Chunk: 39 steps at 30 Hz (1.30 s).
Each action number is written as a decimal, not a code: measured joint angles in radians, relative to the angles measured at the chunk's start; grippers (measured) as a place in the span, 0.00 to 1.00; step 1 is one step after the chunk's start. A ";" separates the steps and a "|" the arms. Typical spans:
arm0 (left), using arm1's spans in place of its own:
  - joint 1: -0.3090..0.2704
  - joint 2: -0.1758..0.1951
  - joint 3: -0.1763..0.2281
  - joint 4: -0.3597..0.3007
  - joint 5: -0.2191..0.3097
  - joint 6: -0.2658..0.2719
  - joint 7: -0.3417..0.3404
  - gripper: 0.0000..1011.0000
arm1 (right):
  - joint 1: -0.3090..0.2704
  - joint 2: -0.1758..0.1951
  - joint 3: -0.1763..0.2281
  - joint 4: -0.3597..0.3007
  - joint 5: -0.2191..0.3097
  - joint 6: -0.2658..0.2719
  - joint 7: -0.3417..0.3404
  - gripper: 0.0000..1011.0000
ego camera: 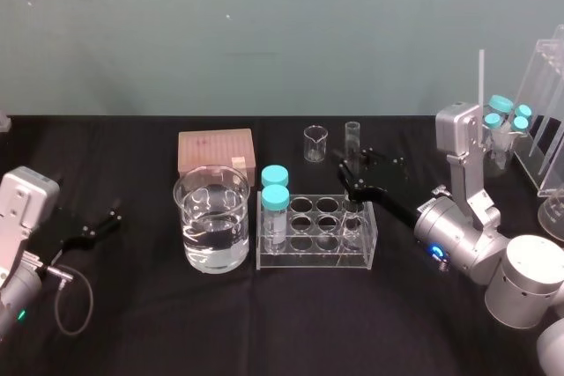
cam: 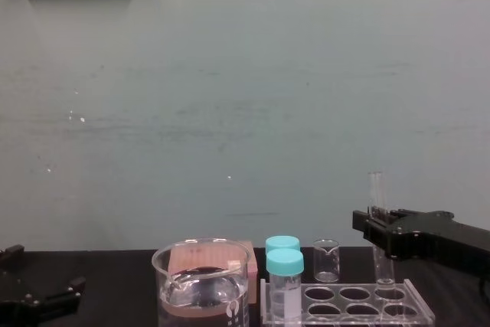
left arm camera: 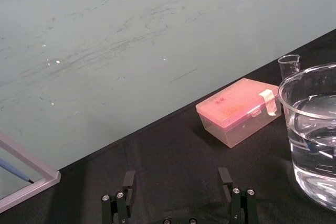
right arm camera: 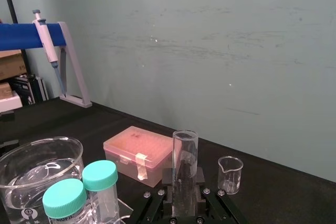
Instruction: Hold the test tube with one hand and immerse one end into the beaker, then return it to the test tube rack.
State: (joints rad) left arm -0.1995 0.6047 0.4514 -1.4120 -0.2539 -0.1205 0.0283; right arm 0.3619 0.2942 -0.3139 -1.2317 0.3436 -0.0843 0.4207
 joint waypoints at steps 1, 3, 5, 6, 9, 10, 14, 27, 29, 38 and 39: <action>0.000 0.000 0.000 0.000 0.000 0.000 0.000 0.99 | 0.000 0.000 0.000 0.000 0.000 0.000 0.000 0.23; 0.000 0.000 0.000 0.000 0.000 0.000 0.000 0.99 | 0.000 0.000 0.000 0.000 0.001 0.000 0.000 0.23; 0.000 0.000 0.000 0.000 0.000 0.000 0.000 0.99 | 0.000 0.000 0.000 0.000 0.001 0.000 0.000 0.24; 0.000 0.000 0.000 0.000 0.000 0.000 0.000 0.99 | 0.000 0.000 0.000 0.000 0.001 0.000 0.000 0.30; 0.000 0.000 0.000 0.000 0.000 0.000 0.000 0.99 | 0.000 0.000 0.001 0.000 0.002 -0.001 0.000 0.37; 0.000 0.000 0.000 0.000 0.000 0.000 0.000 0.99 | 0.000 0.000 0.001 -0.001 0.002 -0.001 0.000 0.42; 0.000 0.000 0.000 0.000 0.000 0.000 0.000 0.99 | -0.001 0.000 0.001 -0.001 0.003 -0.001 0.000 0.54; 0.000 0.000 0.000 0.000 0.000 0.000 0.000 0.99 | -0.022 0.007 0.024 -0.054 0.019 -0.029 0.002 0.92; 0.000 0.000 0.000 0.000 0.000 0.000 0.000 0.99 | -0.031 0.010 0.033 -0.076 0.023 -0.038 -0.002 0.96; 0.000 0.000 0.000 0.000 0.000 0.000 0.000 0.99 | -0.113 0.031 0.125 -0.197 0.016 -0.083 -0.095 0.99; 0.000 0.000 0.000 0.000 0.000 0.000 0.000 0.99 | -0.122 0.032 0.133 -0.200 0.011 -0.082 -0.107 0.99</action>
State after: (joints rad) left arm -0.1995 0.6047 0.4514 -1.4120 -0.2539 -0.1205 0.0283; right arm 0.2401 0.3262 -0.1812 -1.4321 0.3546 -0.1665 0.3136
